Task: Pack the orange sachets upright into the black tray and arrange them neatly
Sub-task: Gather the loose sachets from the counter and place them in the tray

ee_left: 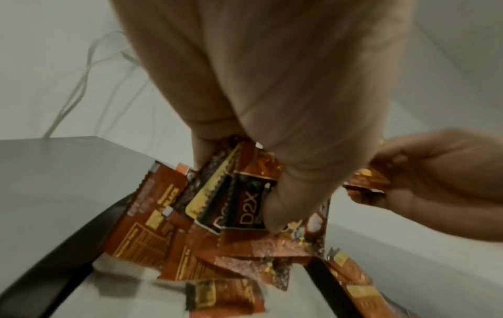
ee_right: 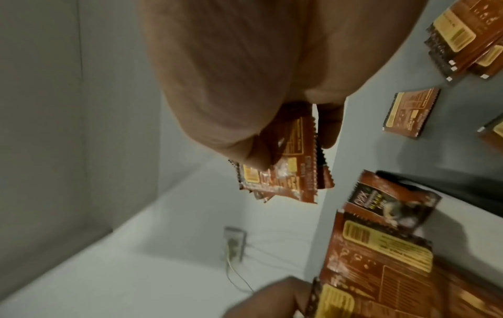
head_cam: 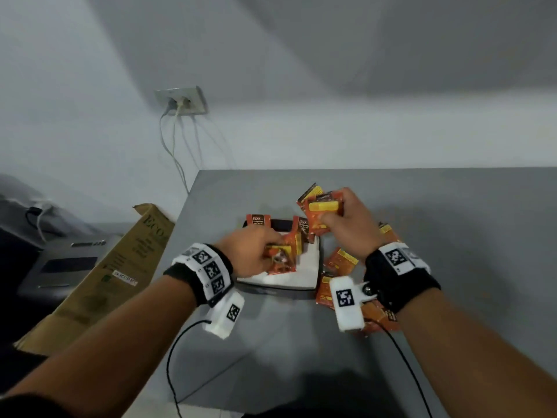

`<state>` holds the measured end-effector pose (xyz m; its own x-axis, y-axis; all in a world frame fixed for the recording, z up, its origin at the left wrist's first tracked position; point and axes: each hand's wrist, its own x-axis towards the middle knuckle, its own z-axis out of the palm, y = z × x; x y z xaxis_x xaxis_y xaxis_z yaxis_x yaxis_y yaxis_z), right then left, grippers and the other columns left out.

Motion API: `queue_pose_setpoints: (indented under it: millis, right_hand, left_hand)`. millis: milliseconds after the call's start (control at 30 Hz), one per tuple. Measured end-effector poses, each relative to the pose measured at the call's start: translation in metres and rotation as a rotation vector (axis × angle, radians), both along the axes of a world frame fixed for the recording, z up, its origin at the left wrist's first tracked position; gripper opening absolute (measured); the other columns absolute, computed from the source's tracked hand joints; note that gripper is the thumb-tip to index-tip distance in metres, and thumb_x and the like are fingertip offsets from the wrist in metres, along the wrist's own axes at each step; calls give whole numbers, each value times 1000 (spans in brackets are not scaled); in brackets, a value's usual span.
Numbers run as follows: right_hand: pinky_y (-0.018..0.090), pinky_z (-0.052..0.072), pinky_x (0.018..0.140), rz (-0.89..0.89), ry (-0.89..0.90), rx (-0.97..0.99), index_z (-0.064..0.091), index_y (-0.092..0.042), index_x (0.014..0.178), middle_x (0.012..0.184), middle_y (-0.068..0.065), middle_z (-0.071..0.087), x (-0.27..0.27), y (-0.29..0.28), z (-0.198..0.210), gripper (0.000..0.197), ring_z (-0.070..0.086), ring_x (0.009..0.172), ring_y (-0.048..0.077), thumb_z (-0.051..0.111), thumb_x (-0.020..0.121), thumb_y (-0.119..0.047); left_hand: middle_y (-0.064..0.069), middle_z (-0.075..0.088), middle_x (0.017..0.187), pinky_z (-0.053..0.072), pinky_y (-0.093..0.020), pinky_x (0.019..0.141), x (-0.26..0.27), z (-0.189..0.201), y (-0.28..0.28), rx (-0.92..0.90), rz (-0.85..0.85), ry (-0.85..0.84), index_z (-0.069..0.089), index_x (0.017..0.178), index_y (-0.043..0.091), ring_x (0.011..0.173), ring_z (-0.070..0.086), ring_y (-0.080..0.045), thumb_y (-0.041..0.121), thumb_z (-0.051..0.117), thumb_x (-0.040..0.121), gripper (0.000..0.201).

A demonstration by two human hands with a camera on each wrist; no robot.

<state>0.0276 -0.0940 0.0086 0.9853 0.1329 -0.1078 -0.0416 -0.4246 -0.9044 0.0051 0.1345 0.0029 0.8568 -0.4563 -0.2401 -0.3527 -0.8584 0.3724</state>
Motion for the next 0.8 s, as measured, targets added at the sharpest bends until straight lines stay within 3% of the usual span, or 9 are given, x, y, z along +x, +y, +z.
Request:
queue_pose_setpoints:
  millis: [67, 167, 233, 333, 433, 567, 633, 800]
  right_hand:
    - [37, 55, 80, 102, -37, -165, 50, -24, 116, 101, -5, 69, -4, 19, -8, 25, 68, 91, 18, 56, 93, -17]
    - [23, 40, 70, 238, -123, -465, 51, -25, 125, 108, -7, 61, -13, 38, -19, 29, 62, 100, 18, 55, 97, -19]
    - [21, 39, 69, 327, -111, -580, 53, -27, 120, 107, -9, 56, -19, 45, -26, 25, 58, 99, 16, 53, 96, -18]
    - [36, 46, 91, 438, -25, -635, 52, -29, 119, 120, -2, 59, -29, 53, -38, 30, 58, 110, 24, 51, 91, -19]
    - [45, 35, 106, 520, -2, -741, 44, -29, 137, 130, -2, 57, -44, 60, -44, 43, 53, 119, 23, 47, 94, -33]
    - [47, 31, 111, 564, -33, -805, 40, -27, 136, 131, -2, 52, -59, 66, -48, 48, 49, 121, 22, 47, 93, -47]
    - [46, 31, 112, 560, -34, -842, 38, -27, 136, 133, -2, 49, -60, 66, -50, 56, 47, 123, 22, 53, 88, -52]
    - [42, 32, 107, 528, -121, -886, 41, -26, 130, 131, -2, 54, -66, 72, -55, 47, 50, 119, 21, 55, 90, -46]
  left_hand:
    - [1, 69, 100, 45, -24, 72, -6, -5, 3, 52, -75, 43, 72, 106, 17, 89, 63, -18, 19, 70, 85, 22]
    - [1, 69, 114, 39, -19, 75, -12, -12, 8, 95, -160, 68, 70, 117, 22, 99, 63, -20, 13, 66, 84, 35]
    - [0, 67, 116, 38, -21, 74, -15, -19, 14, 84, -159, 64, 66, 118, 23, 100, 63, -22, 12, 64, 83, 37]
    - [-1, 64, 99, 39, -27, 66, -18, -31, 27, 1, -74, 28, 48, 112, 21, 84, 59, -22, 16, 68, 83, 35]
    - [2, 60, 93, 45, -32, 66, -23, -43, 36, -58, -48, 34, 38, 110, 20, 79, 57, -18, 27, 72, 85, 43]
    - [1, 62, 114, 52, -36, 86, -28, -59, 39, 12, -110, 1, 45, 127, 22, 100, 57, -16, 60, 61, 84, 60]
    - [2, 62, 116, 53, -35, 87, -27, -64, 39, 46, -105, -14, 47, 130, 22, 102, 57, -16, 71, 56, 79, 71]
    - [-1, 66, 110, 55, -35, 78, -26, -68, 35, 90, -104, -50, 49, 124, 22, 96, 65, -21, 57, 62, 83, 55]
